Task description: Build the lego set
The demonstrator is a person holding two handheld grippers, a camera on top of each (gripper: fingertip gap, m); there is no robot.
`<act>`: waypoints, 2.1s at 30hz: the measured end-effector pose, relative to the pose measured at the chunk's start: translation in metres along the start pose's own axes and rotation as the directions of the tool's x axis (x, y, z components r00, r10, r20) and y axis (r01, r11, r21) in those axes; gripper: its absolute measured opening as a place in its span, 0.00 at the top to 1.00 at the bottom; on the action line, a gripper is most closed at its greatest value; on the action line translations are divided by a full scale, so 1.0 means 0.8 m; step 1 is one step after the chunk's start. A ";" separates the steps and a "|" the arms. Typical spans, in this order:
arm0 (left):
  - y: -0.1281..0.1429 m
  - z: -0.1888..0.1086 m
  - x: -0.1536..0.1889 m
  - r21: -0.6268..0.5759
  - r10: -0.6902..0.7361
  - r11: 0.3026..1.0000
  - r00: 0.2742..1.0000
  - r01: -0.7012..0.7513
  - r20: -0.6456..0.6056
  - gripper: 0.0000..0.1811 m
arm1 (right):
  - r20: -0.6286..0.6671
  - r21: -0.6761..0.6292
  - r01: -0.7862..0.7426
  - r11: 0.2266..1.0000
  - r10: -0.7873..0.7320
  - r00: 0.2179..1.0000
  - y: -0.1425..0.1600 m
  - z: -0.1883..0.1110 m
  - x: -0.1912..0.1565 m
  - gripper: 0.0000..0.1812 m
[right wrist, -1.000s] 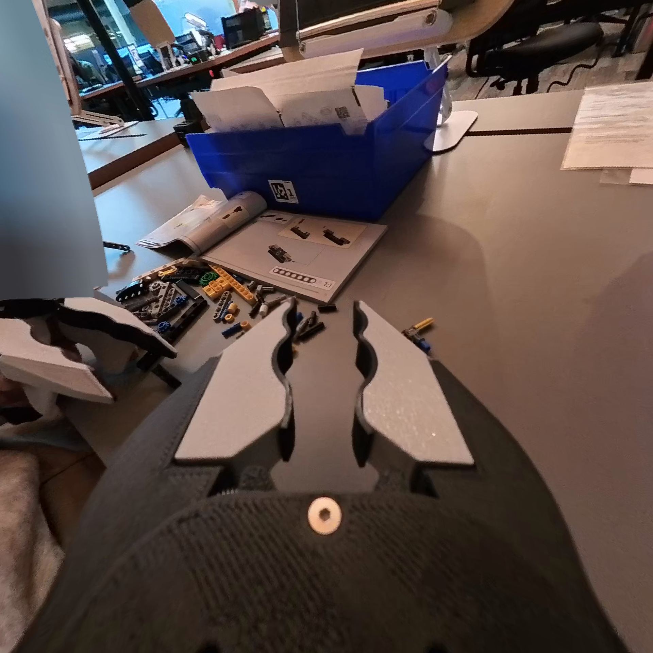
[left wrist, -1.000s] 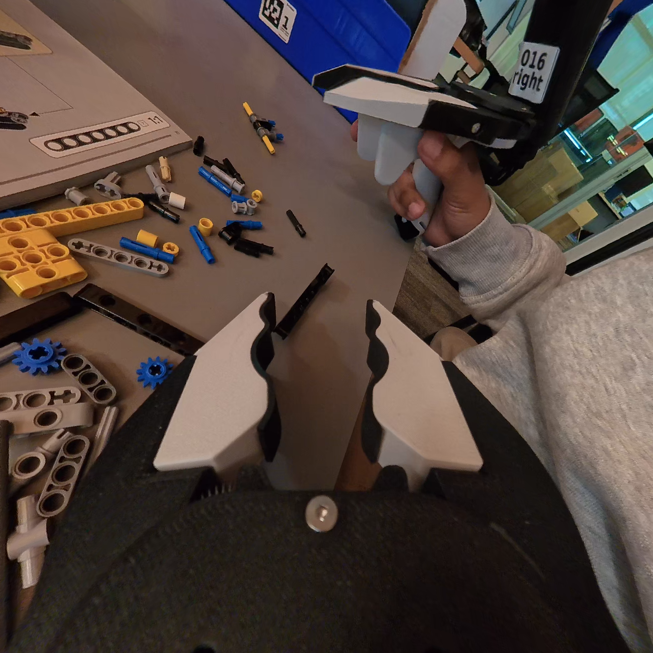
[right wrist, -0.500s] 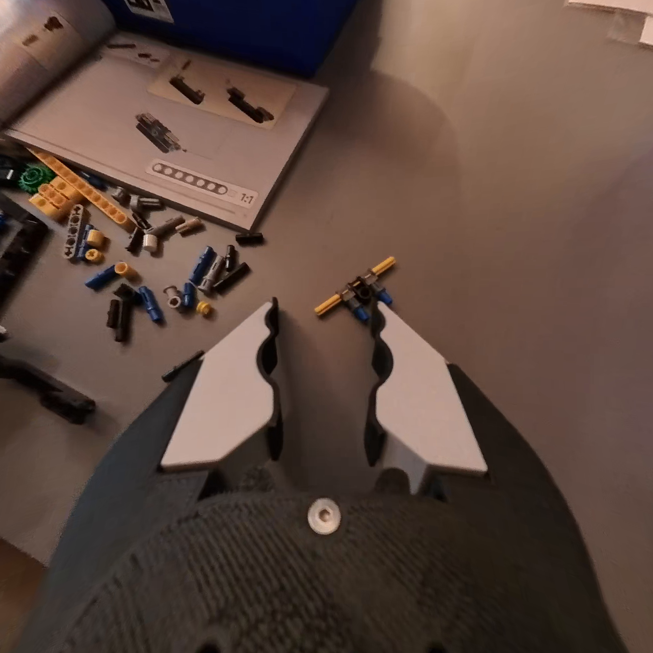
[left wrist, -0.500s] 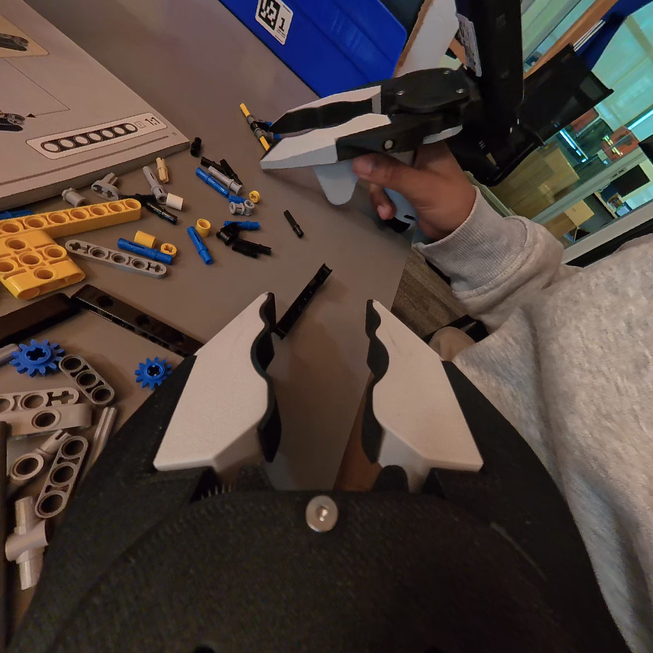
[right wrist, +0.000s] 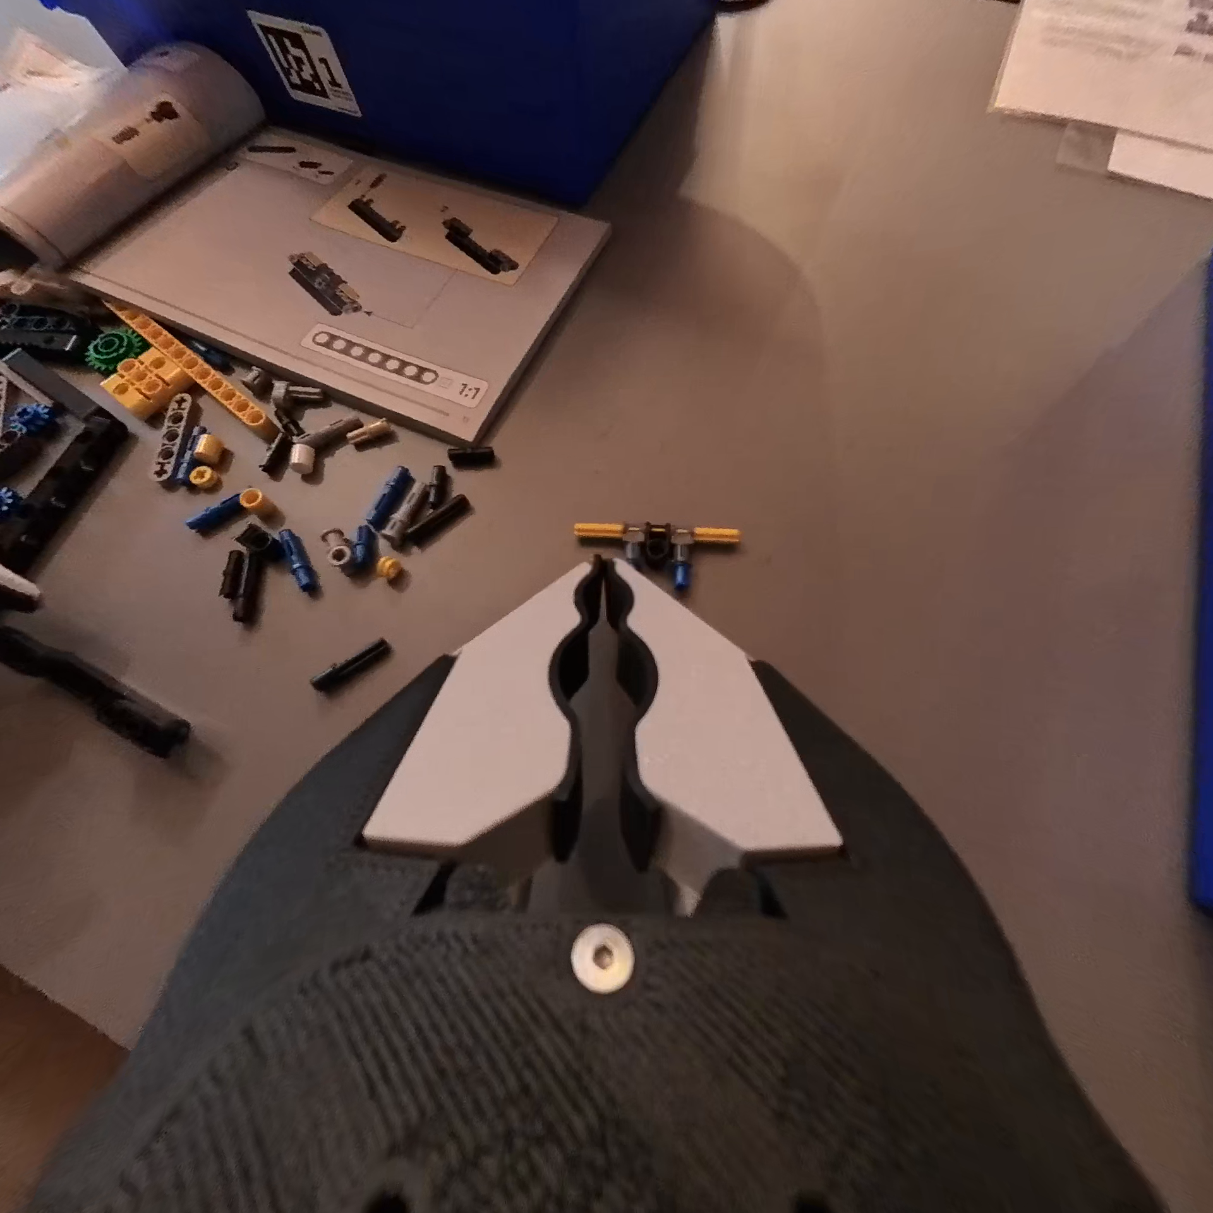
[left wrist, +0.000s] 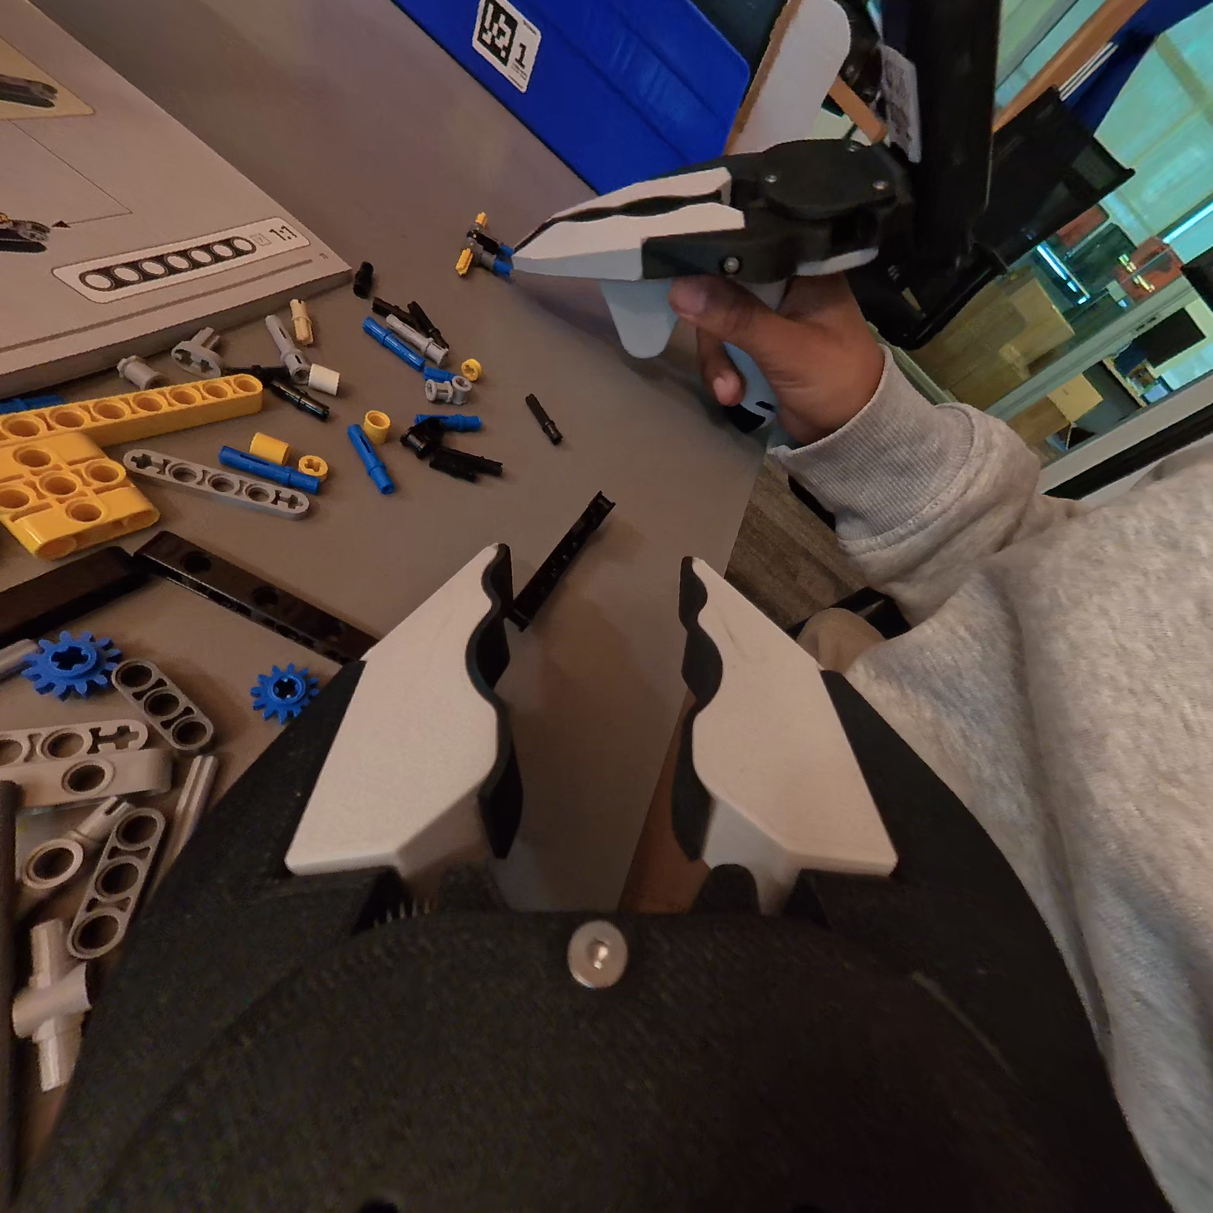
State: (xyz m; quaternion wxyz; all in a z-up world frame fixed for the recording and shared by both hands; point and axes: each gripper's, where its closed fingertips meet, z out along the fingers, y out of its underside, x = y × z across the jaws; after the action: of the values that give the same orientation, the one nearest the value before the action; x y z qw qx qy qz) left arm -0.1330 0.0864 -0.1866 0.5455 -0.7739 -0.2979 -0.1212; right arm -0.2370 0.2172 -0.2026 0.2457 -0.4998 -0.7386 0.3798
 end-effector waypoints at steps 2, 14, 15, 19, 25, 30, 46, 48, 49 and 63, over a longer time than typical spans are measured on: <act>0.000 0.000 0.000 0.000 -0.002 1.000 1.000 0.002 0.001 0.72 | -0.003 0.035 0.027 0.999 -0.027 1.000 -0.007 -0.003 -0.001 1.00; 0.001 0.001 -0.001 -0.005 -0.001 1.000 1.000 0.001 0.004 0.72 | -0.006 -0.087 -0.008 0.996 0.007 1.000 0.011 0.014 0.018 0.83; 0.001 0.001 -0.001 -0.005 0.000 1.000 1.000 0.000 0.004 0.72 | -0.008 -0.088 0.000 0.996 -0.001 1.000 0.011 0.014 0.017 0.86; 0.000 0.000 0.000 -0.001 0.002 1.000 1.000 -0.002 0.002 0.72 | -0.015 -0.078 0.027 0.997 -0.029 0.999 0.011 0.012 0.016 0.89; -0.007 -0.005 0.003 0.041 -0.003 0.999 1.000 0.004 -0.023 0.73 | 0.118 0.131 0.060 0.990 -0.075 0.990 -0.025 -0.016 -0.033 0.90; -0.018 -0.012 0.001 0.095 -0.065 0.993 0.996 0.070 -0.054 0.74 | 0.163 0.180 0.139 0.974 -0.169 0.972 -0.033 -0.027 -0.081 0.90; -0.036 -0.022 0.012 0.219 0.117 0.967 0.991 -0.128 0.061 0.81 | 0.637 0.212 -0.144 0.967 -0.025 0.770 -0.052 -0.066 -0.212 0.90; -0.037 -0.023 0.013 0.226 0.136 0.962 0.987 -0.151 0.080 0.84 | 0.639 0.217 -0.144 0.966 -0.028 0.769 -0.051 -0.065 -0.216 0.90; -0.038 -0.023 0.014 0.233 0.142 0.959 0.986 -0.159 0.087 0.84 | 0.637 0.224 -0.148 0.963 -0.030 0.770 -0.052 -0.066 -0.217 0.90; -0.047 -0.030 0.013 0.299 0.003 0.954 1.000 0.001 -0.014 0.91 | 0.695 0.190 -0.243 0.951 0.045 0.718 -0.055 -0.066 -0.221 0.85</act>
State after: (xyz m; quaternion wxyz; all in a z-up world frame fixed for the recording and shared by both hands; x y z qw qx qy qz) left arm -0.1436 0.0768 -0.1434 0.6582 -0.6819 -0.3088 -0.0800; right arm -0.1551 0.0611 -0.1328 -0.0082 -0.3436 -0.6769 0.6508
